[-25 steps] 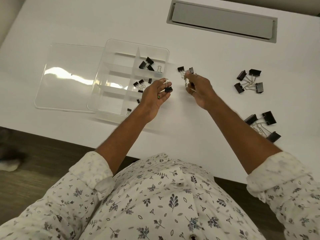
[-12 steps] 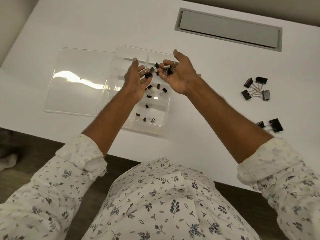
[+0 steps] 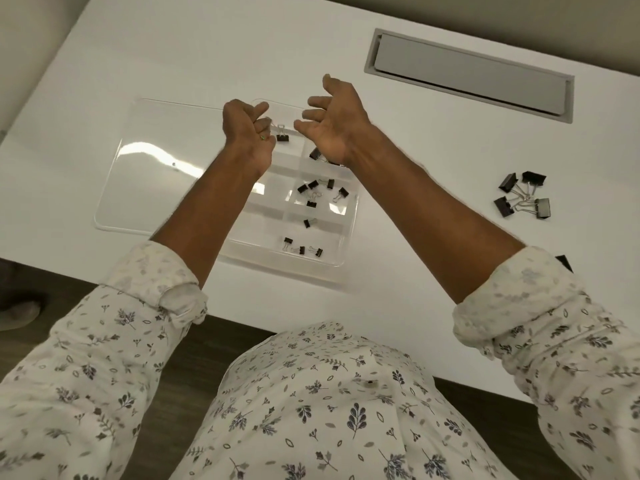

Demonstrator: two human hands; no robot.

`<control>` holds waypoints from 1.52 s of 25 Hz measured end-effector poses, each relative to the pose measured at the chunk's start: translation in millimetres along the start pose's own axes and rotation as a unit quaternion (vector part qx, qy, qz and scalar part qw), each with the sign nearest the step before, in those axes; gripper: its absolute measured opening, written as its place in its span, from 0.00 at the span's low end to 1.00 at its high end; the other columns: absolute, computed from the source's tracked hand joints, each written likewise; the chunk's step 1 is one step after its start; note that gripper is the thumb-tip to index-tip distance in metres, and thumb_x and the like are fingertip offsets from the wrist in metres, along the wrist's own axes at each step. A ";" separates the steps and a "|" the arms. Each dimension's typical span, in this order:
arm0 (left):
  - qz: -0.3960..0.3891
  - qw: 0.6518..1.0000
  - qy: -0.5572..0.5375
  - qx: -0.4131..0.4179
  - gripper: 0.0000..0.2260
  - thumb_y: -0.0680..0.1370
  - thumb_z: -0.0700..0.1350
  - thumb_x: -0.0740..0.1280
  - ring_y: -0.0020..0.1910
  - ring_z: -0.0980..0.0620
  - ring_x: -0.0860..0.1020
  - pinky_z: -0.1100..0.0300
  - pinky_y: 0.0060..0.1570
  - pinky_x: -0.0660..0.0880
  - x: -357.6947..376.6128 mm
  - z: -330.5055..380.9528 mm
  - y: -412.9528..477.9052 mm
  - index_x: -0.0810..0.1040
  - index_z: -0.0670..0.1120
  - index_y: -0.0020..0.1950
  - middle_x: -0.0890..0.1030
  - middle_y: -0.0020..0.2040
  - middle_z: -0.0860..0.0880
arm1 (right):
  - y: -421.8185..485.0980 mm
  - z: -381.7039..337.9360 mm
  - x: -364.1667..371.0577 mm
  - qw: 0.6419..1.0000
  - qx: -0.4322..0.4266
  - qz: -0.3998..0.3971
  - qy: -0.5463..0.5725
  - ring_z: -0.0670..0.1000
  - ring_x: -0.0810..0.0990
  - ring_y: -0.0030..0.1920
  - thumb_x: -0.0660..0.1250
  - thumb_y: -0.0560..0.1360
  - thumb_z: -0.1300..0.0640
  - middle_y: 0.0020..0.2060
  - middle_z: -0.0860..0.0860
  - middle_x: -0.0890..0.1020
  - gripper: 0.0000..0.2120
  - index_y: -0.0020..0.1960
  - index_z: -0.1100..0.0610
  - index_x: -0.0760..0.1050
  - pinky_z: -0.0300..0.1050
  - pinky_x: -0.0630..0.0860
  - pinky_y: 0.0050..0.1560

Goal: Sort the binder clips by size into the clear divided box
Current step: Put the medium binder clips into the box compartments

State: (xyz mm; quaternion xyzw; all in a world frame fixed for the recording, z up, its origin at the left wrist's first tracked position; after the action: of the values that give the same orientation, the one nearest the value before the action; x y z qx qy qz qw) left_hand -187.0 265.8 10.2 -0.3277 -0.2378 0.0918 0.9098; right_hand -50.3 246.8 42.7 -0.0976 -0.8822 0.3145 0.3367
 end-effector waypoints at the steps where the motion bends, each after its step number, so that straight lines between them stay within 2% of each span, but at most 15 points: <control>1: -0.004 1.000 0.001 0.010 0.19 0.78 0.40 0.55 0.44 0.49 0.74 0.57 0.59 0.73 2.0 -0.4 0.2 0.79 0.37 0.64 0.78 0.58 0.41 | -0.7 -4.4 -8.0 1.000 -0.011 0.009 0.006 0.67 0.64 0.76 0.56 0.86 0.51 0.76 0.68 0.63 0.27 0.78 0.67 0.59 0.59 0.68 0.74; 4: -0.032 0.999 0.024 0.016 0.20 0.81 0.40 0.53 0.56 0.47 0.79 0.54 0.68 0.70 21.0 -14.3 -4.7 0.76 0.38 0.68 0.80 0.64 0.40 | -4.9 -27.8 -52.2 0.995 -0.078 0.061 -0.007 0.64 0.72 0.72 0.56 0.86 0.57 0.71 0.67 0.71 0.21 0.73 0.70 0.67 0.54 0.71 0.73; 7: -0.086 0.992 0.091 0.011 0.19 0.83 0.41 0.53 0.65 0.45 0.79 0.54 0.68 0.73 50.8 -44.7 -19.7 0.74 0.39 0.71 0.80 0.66 0.41 | -12.2 -58.5 -119.2 0.958 -0.158 0.146 -0.190 0.55 0.81 0.63 0.61 0.80 0.60 0.64 0.58 0.81 0.17 0.66 0.63 0.76 0.44 0.73 0.62; 9: -0.120 0.981 0.149 0.013 0.17 0.83 0.40 0.56 0.64 0.47 0.80 0.55 0.66 0.75 71.5 -69.4 -31.0 0.74 0.40 0.71 0.81 0.65 0.43 | -14.9 -75.4 -162.0 0.876 -0.214 0.181 -0.393 0.50 0.80 0.63 0.58 0.77 0.62 0.62 0.51 0.82 0.20 0.65 0.57 0.78 0.40 0.71 0.66; 11: -0.144 0.967 0.212 0.015 0.16 0.83 0.40 0.59 0.60 0.50 0.81 0.57 0.63 0.75 88.5 -98.0 -38.3 0.76 0.41 0.70 0.82 0.63 0.45 | -12.2 -70.9 -193.4 0.759 -0.235 0.166 -0.585 0.54 0.73 0.72 0.54 0.77 0.64 0.70 0.56 0.76 0.25 0.71 0.61 0.73 0.36 0.61 0.72; 13: -0.165 0.939 0.300 0.033 0.16 0.83 0.40 0.61 0.59 0.53 0.80 0.60 0.62 0.74 101.1 -125.3 -41.0 0.76 0.43 0.70 0.82 0.63 0.47 | -3.3 -47.6 -218.0 0.658 -0.215 0.104 -0.714 0.62 0.69 0.75 0.53 0.76 0.65 0.73 0.63 0.71 0.26 0.73 0.67 0.70 0.42 0.56 0.76; 15: -0.185 0.893 0.404 0.073 0.19 0.82 0.38 0.60 0.65 0.54 0.77 0.65 0.59 0.72 114.8 -148.4 -42.9 0.74 0.44 0.73 0.79 0.68 0.49 | -3.4 -27.9 -241.6 0.607 -0.188 0.085 -0.767 0.64 0.66 0.76 0.56 0.79 0.69 0.75 0.64 0.69 0.24 0.75 0.67 0.68 0.52 0.58 0.79; 17: -0.206 0.846 0.476 0.120 0.22 0.80 0.34 0.58 0.71 0.53 0.73 0.65 0.62 0.71 132.5 -163.5 -48.1 0.71 0.44 0.75 0.76 0.72 0.48 | -18.0 -25.6 -248.7 0.592 -0.223 0.088 -0.769 0.63 0.71 0.73 0.59 0.78 0.67 0.74 0.60 0.72 0.23 0.73 0.62 0.72 0.59 0.68 0.73; 19: -0.220 0.794 0.539 0.177 0.24 0.78 0.31 0.58 0.75 0.49 0.69 0.59 0.73 0.66 152.0 -175.2 -47.2 0.70 0.41 0.75 0.72 0.75 0.44 | -38.7 -25.9 -254.0 0.583 -0.257 0.106 -0.764 0.61 0.76 0.65 0.62 0.78 0.64 0.67 0.56 0.78 0.19 0.68 0.59 0.75 0.60 0.78 0.60; 22: -0.222 0.675 0.669 0.217 0.22 0.74 0.29 0.60 0.76 0.39 0.67 0.54 0.78 0.57 166.7 -197.4 -27.4 0.75 0.34 0.68 0.71 0.73 0.38 | -69.6 -21.9 -263.3 0.568 -0.291 0.130 -0.759 0.57 0.77 0.57 0.62 0.80 0.62 0.59 0.53 0.81 0.09 0.58 0.58 0.78 0.57 0.80 0.48; 24: -0.200 0.617 0.729 0.219 0.18 0.72 0.30 0.60 0.75 0.35 0.66 0.51 0.77 0.58 164.2 -204.6 -16.5 0.78 0.33 0.61 0.70 0.73 0.36 | -83.1 -16.0 -272.8 0.562 -0.298 0.136 -0.760 0.56 0.78 0.54 0.63 0.80 0.63 0.55 0.52 0.82 0.07 0.54 0.58 0.78 0.57 0.81 0.46; 27: -0.187 0.587 0.744 0.259 0.16 0.76 0.31 0.60 0.74 0.38 0.66 0.56 0.73 0.63 166.2 -204.7 -28.8 0.77 0.32 0.62 0.67 0.76 0.38 | -98.7 -5.9 -288.4 0.571 -0.292 0.143 -0.754 0.55 0.77 0.55 0.63 0.79 0.65 0.55 0.50 0.82 0.08 0.54 0.56 0.78 0.57 0.81 0.47; 32: -0.149 0.565 0.746 0.319 0.11 0.81 0.40 0.63 0.60 0.44 0.76 0.53 0.47 0.74 161.0 -197.0 -44.4 0.80 0.43 0.62 0.75 0.63 0.46 | -122.8 10.7 -296.1 0.579 -0.322 0.139 -0.736 0.57 0.77 0.60 0.64 0.80 0.66 0.60 0.52 0.81 0.10 0.60 0.59 0.79 0.55 0.80 0.54; 35: -0.152 0.582 0.739 0.302 0.08 0.81 0.42 0.65 0.52 0.44 0.81 0.47 0.50 0.79 148.7 -199.5 -45.5 0.80 0.45 0.59 0.75 0.60 0.45 | -127.0 20.7 -305.7 0.571 -0.300 0.150 -0.749 0.56 0.76 0.64 0.63 0.79 0.70 0.65 0.53 0.79 0.17 0.66 0.60 0.78 0.54 0.80 0.58; 38: -0.146 0.581 0.743 0.297 0.12 0.79 0.39 0.65 0.55 0.40 0.79 0.45 0.53 0.79 140.4 -203.7 -50.5 0.79 0.40 0.62 0.75 0.61 0.41 | -130.8 20.2 -308.0 0.579 -0.296 0.163 -0.742 0.57 0.76 0.61 0.62 0.80 0.67 0.62 0.53 0.80 0.16 0.65 0.59 0.78 0.56 0.80 0.56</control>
State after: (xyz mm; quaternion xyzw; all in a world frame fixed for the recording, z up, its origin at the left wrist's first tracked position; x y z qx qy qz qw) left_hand 36.1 159.8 -42.2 0.0466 0.5174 -0.2519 0.8165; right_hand 174.0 16.2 -51.8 -0.0670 -0.8380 0.0479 -0.5394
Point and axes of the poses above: each hand's wrist, its own y-axis towards the middle knuckle, its own x-axis out of the palm, z = x × y, the point moved 10 cm from there along y, towards the middle knuckle
